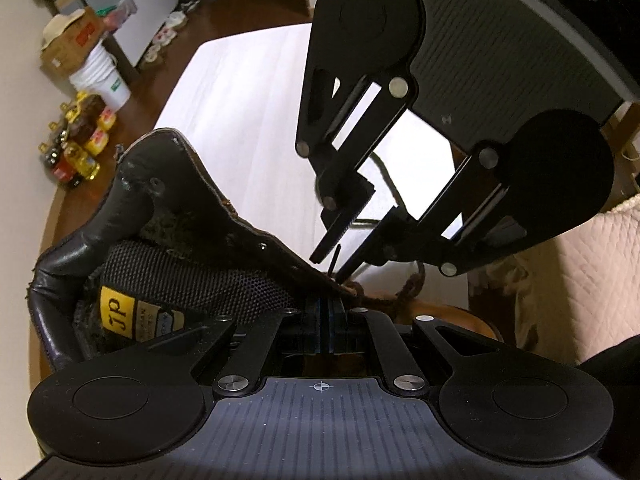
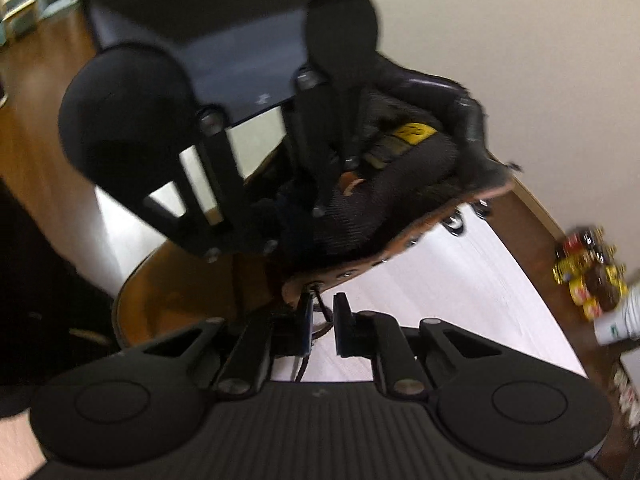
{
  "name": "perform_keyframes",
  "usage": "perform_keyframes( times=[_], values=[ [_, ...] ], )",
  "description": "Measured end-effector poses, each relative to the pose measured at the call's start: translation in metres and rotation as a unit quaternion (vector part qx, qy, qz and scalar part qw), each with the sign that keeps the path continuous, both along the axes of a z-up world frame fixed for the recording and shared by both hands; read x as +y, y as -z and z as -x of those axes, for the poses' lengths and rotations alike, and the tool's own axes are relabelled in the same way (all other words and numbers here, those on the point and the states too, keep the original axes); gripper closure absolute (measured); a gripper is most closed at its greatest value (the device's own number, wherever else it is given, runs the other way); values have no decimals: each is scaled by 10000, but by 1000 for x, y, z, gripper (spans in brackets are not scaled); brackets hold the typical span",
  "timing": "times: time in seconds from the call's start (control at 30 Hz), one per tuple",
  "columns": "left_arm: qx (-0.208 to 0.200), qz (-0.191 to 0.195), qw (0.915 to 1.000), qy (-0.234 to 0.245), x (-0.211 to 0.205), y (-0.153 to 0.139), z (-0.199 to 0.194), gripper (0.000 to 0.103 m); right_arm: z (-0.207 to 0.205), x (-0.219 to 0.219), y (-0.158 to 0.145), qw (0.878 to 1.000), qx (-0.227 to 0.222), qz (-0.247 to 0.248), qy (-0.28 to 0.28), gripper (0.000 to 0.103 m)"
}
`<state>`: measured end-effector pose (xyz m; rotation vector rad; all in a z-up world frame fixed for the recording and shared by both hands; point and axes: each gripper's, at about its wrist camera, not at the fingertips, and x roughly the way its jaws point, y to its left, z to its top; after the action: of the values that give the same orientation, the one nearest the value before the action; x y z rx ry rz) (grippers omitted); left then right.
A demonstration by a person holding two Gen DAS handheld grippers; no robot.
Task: Lace up shoes with both hands
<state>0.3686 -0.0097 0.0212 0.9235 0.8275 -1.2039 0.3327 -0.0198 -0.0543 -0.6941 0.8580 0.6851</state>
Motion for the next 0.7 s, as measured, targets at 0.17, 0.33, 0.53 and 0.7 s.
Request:
perform_keyframes(
  times=[0.17, 0.33, 0.53, 0.7],
  values=[
    [60, 114, 9999, -97, 4, -2, 0, 99, 5, 2, -3, 10000, 34, -29, -19, 100],
    [376, 366, 9971, -551, 39, -22, 8, 90, 17, -3, -20, 9975, 202, -255, 622, 100],
    [463, -271, 9890, -1377, 134, -16, 17, 89, 45, -17, -40, 9836, 481, -668, 1605, 101],
    [293, -970, 9841, -1458, 188, 23, 7, 89, 61, -21, -47, 9710, 633, -735, 2184, 101]
  ],
)
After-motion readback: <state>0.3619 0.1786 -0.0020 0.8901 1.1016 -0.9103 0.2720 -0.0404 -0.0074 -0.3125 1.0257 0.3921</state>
